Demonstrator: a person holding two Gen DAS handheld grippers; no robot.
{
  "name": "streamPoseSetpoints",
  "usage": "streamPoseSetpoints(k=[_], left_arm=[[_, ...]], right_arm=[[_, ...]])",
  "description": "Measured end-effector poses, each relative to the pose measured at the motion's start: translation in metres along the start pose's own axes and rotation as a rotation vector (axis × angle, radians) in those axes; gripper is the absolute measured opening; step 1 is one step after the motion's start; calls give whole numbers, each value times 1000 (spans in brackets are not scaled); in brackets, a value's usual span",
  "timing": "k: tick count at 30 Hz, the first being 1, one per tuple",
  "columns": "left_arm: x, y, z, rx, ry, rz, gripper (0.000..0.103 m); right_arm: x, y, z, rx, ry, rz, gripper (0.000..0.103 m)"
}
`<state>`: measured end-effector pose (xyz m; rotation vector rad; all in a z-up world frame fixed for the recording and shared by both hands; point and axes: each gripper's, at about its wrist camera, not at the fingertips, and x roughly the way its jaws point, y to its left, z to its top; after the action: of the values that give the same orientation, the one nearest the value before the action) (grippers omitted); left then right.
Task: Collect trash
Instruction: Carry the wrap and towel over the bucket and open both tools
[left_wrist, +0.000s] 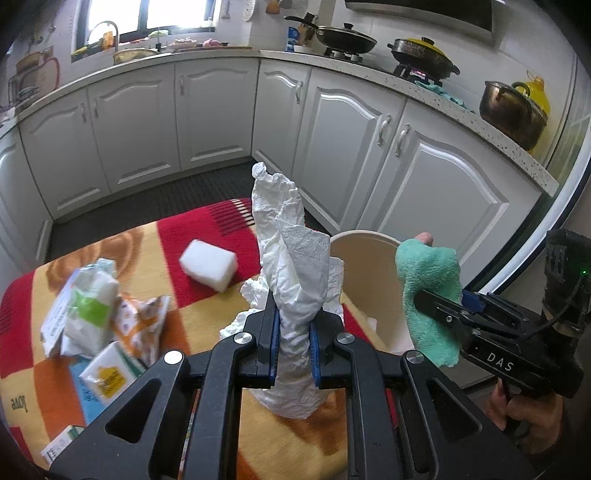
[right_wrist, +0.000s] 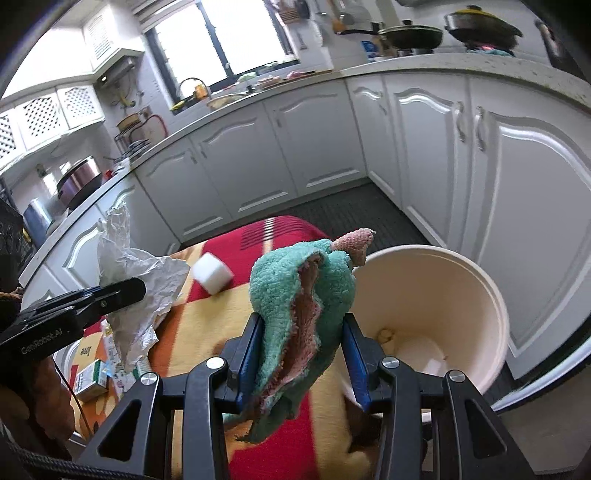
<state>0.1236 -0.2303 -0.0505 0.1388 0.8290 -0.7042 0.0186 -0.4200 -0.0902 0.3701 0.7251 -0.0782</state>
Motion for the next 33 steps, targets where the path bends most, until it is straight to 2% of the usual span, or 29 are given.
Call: streamPoseSetpoints(k=[17,33], left_arm=[[68,-52,15,-9,81,-95,11],[128,-81,15,-40,129,-159,11]], right_arm=[[4,-71,-3,81,28,-109,41],[48,-123,-18,151,119,-208,41]])
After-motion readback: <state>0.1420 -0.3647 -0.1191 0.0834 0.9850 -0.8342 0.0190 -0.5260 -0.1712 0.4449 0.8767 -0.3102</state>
